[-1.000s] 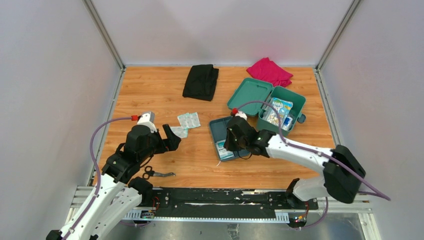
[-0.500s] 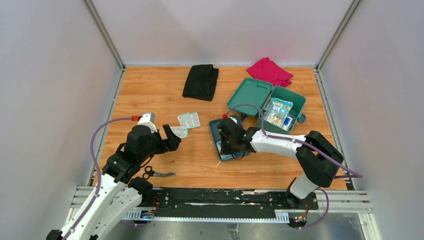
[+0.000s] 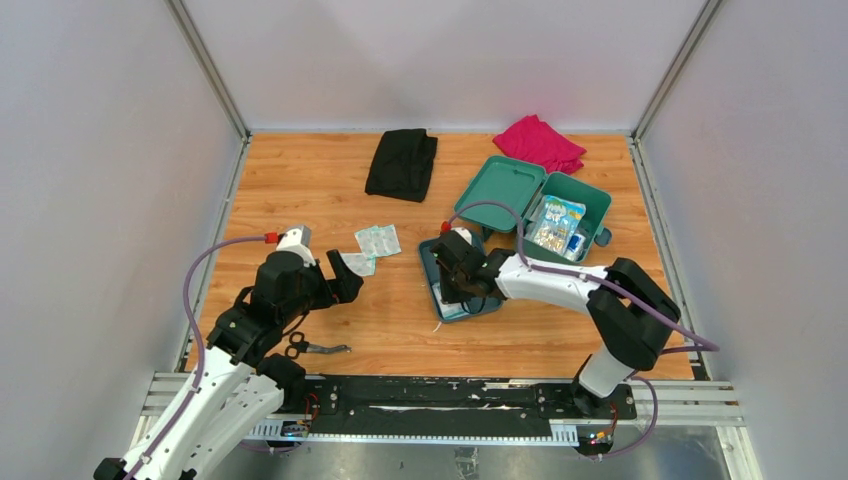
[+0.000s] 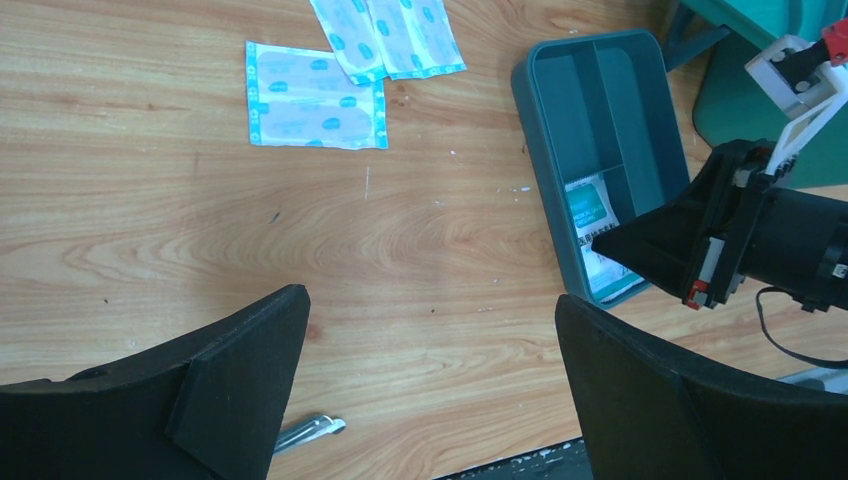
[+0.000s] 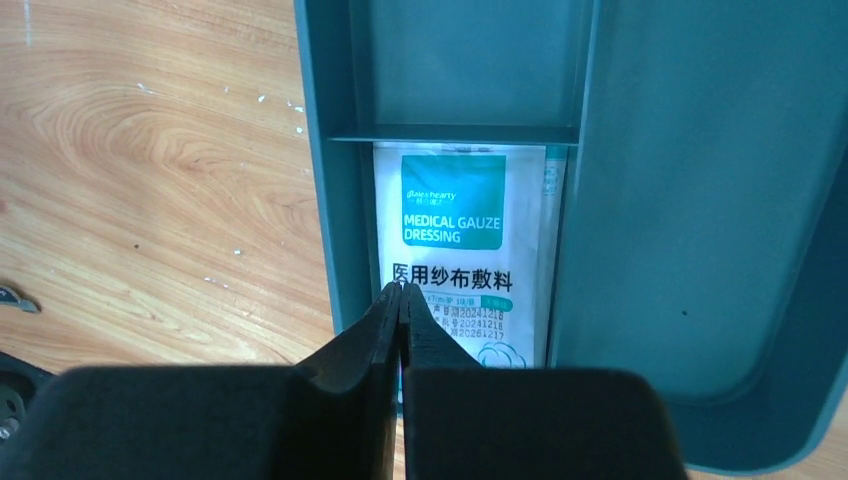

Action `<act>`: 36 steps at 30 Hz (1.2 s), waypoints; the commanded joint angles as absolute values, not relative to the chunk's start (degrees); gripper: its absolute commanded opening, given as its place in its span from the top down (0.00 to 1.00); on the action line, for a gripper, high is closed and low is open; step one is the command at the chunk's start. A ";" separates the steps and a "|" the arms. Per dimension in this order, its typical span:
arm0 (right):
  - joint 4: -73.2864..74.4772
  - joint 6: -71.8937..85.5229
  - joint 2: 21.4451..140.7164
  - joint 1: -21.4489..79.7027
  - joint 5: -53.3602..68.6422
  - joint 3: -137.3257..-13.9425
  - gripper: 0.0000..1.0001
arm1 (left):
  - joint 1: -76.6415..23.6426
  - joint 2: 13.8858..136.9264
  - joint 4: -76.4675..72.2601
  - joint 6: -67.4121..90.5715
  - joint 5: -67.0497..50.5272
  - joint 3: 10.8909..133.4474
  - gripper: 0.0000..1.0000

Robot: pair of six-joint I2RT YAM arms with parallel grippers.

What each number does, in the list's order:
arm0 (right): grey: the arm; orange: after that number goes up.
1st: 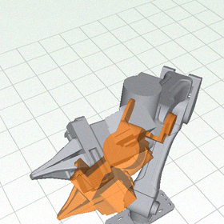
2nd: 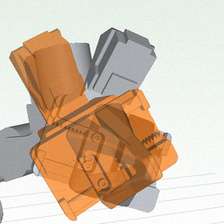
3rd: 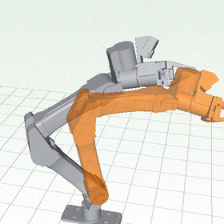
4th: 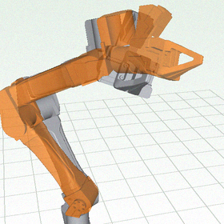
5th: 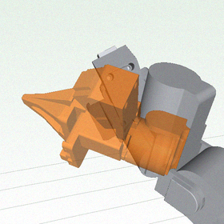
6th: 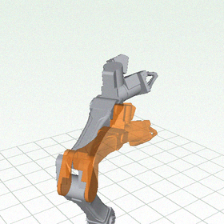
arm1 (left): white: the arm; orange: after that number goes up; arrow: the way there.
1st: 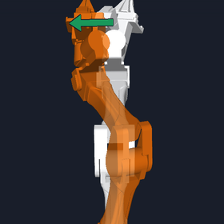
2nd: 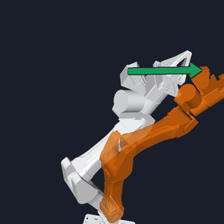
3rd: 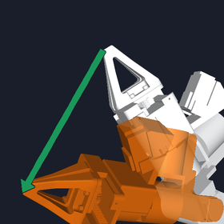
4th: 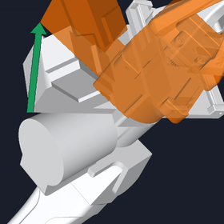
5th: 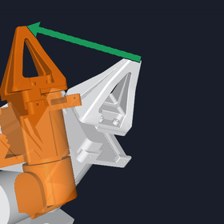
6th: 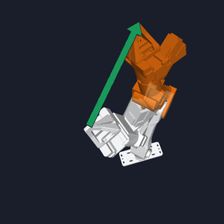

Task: Organize the medicine kit
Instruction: Place the medical item at the medicine box compartment.

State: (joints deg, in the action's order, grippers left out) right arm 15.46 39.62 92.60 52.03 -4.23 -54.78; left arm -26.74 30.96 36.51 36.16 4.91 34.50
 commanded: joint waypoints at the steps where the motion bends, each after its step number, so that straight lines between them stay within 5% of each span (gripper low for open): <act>1: 18.37 37.92 88.62 51.55 -5.73 -55.59 0.96 | -26.46 31.09 35.86 36.72 4.66 33.63 0.00; 26: 23.29 36.67 96.13 51.60 -2.96 -56.24 0.96 | -26.50 30.54 37.56 44.82 6.75 29.33 0.00; 36: 20.64 35.28 85.85 52.40 -6.75 -53.71 0.93 | -26.47 30.30 40.93 49.10 12.38 28.76 0.00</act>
State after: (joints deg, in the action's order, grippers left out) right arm 20.95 36.95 92.31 52.05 -3.53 -55.13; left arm -26.74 30.87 39.16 46.65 8.78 29.43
